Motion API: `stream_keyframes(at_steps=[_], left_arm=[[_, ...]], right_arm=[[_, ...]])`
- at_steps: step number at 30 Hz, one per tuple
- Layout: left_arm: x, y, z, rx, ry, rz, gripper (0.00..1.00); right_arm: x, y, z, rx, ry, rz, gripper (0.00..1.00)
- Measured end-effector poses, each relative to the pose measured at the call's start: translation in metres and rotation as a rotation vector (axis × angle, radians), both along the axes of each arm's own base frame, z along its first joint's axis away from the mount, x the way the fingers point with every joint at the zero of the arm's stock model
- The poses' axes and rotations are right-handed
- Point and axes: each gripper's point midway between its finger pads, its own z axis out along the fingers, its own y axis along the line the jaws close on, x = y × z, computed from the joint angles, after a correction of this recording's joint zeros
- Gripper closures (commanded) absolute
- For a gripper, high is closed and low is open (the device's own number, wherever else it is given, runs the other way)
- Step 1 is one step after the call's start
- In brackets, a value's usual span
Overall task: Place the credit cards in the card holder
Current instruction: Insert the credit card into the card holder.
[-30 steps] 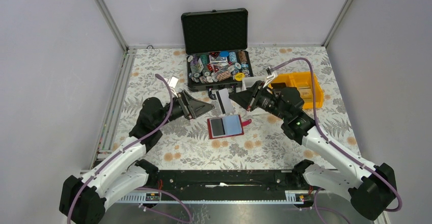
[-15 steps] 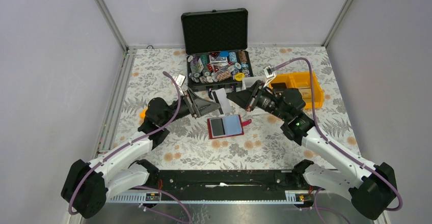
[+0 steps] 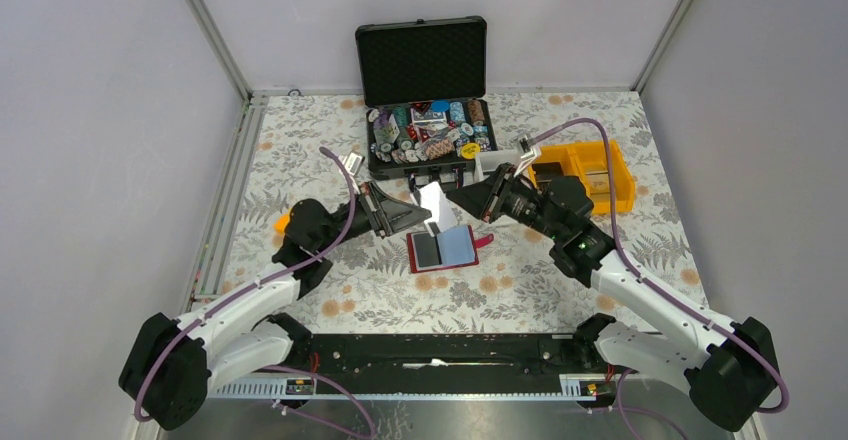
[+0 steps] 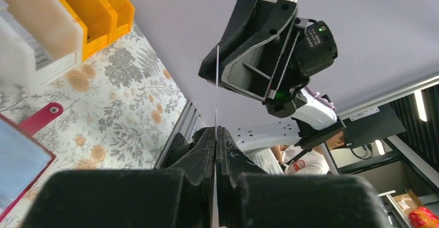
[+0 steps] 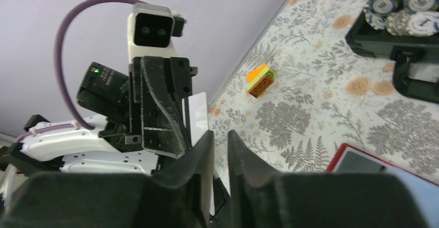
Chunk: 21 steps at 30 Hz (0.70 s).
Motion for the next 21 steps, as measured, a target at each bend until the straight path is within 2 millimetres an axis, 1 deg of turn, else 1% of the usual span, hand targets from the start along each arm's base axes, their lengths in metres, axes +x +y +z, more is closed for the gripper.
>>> stream_keyframes(at_steps=[2, 4, 5, 8, 9, 10, 13, 15, 18, 21], left_arm=[[0.001, 0.001, -0.004, 0.016, 0.004, 0.006, 1.00], [0.003, 0.002, -0.014, 0.056, 0.016, 0.024, 1.00], [0.004, 0.002, -0.021, 0.084, 0.028, 0.034, 1.00], [0.012, 0.006, -0.052, 0.203, 0.088, 0.071, 1.00], [0.014, 0.008, -0.063, 0.241, 0.109, 0.080, 1.00], [0.016, 0.010, -0.077, 0.287, 0.136, 0.087, 1.00], [0.020, 0.012, -0.115, 0.398, 0.212, 0.081, 1.00], [0.022, 0.012, -0.138, 0.458, 0.260, 0.066, 1.00], [0.021, 0.012, -0.172, 0.540, 0.329, 0.038, 1.00], [0.021, 0.012, -0.193, 0.586, 0.375, 0.020, 1.00]], right_arm=[[0.002, -0.002, -0.008, -0.029, 0.009, -0.016, 0.54], [0.006, -0.006, -0.017, -0.070, 0.018, -0.046, 0.40], [0.008, -0.008, -0.023, -0.092, 0.026, -0.063, 0.34], [0.012, -0.018, -0.037, -0.159, 0.042, -0.114, 0.18], [0.013, -0.021, -0.041, -0.176, 0.045, -0.129, 0.15], [0.014, -0.024, -0.045, -0.196, 0.048, -0.140, 0.14], [0.015, -0.031, -0.062, -0.251, 0.069, -0.173, 0.15], [0.016, -0.035, -0.080, -0.297, 0.104, -0.188, 0.17], [0.018, -0.041, -0.117, -0.388, 0.178, -0.205, 0.25], [0.015, -0.046, -0.158, -0.479, 0.258, -0.203, 0.29]])
